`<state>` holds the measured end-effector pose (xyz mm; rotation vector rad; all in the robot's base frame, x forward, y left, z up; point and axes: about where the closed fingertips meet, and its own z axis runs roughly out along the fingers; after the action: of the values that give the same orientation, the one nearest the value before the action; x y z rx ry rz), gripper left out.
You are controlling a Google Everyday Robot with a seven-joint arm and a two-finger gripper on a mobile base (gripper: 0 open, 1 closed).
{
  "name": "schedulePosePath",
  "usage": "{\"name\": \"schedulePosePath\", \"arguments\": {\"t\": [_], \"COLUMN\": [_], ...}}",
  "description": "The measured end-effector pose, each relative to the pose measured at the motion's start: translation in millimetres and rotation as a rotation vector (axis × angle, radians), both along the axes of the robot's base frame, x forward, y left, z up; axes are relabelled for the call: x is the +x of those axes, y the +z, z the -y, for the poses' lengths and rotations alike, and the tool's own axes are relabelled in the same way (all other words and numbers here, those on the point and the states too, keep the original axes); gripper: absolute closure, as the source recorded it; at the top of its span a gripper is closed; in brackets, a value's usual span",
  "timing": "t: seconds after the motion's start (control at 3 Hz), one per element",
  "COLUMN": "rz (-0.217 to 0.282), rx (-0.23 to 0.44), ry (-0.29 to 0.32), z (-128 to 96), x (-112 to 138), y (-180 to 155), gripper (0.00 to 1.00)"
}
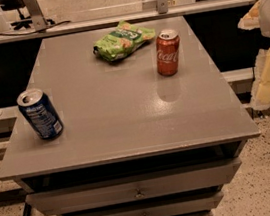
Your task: Move coke can near pepsi can
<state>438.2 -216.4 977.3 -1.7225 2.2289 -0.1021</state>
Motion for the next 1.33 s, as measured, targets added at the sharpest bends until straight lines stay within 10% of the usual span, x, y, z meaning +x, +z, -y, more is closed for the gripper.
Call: {"name": "schedulePosePath", "arguments": {"t": [0.67, 1.33], "rz": [0.015, 0.078], "rx": [0.013, 0.257], "ry": [0.003, -0.011], "z": [-2, -3], "x": [2, 53], "y": [-1, -47], "gripper": [0.0, 0.0]}}
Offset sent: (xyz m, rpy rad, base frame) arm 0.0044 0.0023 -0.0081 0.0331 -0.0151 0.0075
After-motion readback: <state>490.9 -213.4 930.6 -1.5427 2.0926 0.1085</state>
